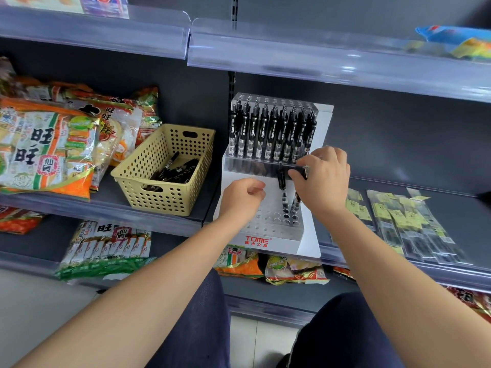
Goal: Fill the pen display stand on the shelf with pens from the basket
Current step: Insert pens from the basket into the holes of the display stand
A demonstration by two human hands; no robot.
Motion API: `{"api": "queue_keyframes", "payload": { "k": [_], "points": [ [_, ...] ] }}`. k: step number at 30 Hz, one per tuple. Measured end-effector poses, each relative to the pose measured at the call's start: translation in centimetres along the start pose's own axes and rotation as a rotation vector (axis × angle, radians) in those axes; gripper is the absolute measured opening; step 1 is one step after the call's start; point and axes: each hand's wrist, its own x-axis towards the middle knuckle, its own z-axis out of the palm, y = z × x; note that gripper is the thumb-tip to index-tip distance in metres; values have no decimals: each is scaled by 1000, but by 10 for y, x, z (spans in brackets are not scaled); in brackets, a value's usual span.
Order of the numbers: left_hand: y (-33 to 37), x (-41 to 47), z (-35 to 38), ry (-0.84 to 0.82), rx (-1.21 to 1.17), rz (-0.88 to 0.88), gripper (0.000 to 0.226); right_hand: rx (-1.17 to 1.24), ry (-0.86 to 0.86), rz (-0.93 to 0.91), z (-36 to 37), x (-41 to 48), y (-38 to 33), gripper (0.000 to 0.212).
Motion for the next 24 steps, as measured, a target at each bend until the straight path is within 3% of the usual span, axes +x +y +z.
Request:
{"api": "queue_keyframes", "payload": {
  "k": [5,11,24],
  "points": [
    [0,0,2,-2,-10,1,22,48,59,-16,0,2,-4,26],
    [0,1,5,-1,-14,-10,21,-28,77,61,3,1,-18,43],
    [-4,2,-1,2,-29,-7,21,-133,-16,69,-5,6,-12,25]
  ]
}}
